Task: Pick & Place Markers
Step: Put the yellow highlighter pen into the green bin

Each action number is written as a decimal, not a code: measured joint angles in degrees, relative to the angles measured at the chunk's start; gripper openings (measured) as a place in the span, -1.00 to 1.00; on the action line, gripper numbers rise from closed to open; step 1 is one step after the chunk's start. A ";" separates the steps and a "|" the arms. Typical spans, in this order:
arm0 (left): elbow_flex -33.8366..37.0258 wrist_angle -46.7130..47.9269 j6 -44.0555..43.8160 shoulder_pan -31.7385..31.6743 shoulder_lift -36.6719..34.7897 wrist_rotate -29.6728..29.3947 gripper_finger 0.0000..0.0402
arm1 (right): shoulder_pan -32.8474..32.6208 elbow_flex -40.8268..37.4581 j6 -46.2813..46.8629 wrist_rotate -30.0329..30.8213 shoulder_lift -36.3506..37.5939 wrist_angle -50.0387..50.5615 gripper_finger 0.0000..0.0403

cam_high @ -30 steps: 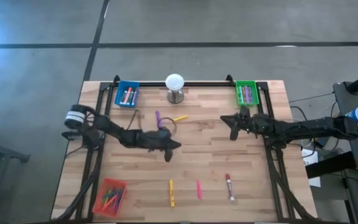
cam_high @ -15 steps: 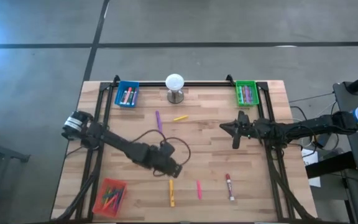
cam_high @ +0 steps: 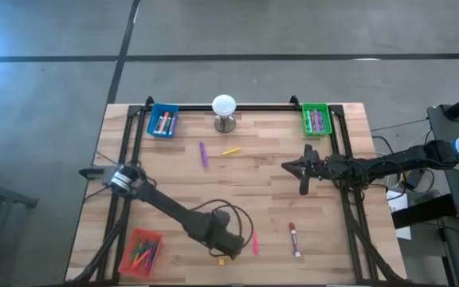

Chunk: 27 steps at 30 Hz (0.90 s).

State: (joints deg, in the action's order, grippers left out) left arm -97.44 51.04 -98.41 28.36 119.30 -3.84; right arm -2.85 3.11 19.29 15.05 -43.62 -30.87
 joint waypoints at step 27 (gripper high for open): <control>5.46 -2.23 -9.59 0.24 2.11 -1.90 -0.34 | -0.79 -0.02 -0.24 0.06 0.00 -0.07 -0.91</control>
State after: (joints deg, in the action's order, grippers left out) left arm -91.97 48.82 -108.00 28.60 121.40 -5.74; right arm -3.64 3.09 19.05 15.11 -43.62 -30.94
